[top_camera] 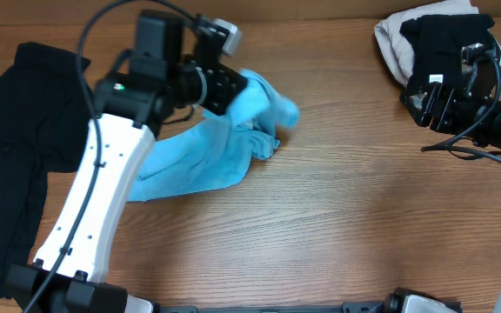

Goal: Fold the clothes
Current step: 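Grasp the light-blue shirt with the left gripper and drag it to center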

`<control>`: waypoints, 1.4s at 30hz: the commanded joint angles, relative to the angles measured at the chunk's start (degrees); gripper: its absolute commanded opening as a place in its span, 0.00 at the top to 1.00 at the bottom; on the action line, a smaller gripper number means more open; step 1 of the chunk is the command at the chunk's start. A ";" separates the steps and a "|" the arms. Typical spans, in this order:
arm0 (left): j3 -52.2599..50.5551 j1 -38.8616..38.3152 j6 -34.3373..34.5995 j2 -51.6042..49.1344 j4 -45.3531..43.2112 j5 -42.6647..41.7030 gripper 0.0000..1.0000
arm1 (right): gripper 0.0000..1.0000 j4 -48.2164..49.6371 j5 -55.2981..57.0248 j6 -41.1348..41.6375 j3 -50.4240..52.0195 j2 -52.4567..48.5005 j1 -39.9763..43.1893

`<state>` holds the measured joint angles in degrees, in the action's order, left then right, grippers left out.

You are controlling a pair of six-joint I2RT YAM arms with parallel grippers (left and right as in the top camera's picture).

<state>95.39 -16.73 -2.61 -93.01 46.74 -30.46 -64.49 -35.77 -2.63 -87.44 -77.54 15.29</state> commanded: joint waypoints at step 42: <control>-24.92 14.84 15.45 2.08 15.19 27.12 0.11 | 0.31 -5.81 11.74 1.18 -1.29 -7.96 -17.18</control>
<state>76.75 -3.68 10.74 -91.22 65.43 -3.97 -70.59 -24.69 -1.69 -87.44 -84.73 -1.61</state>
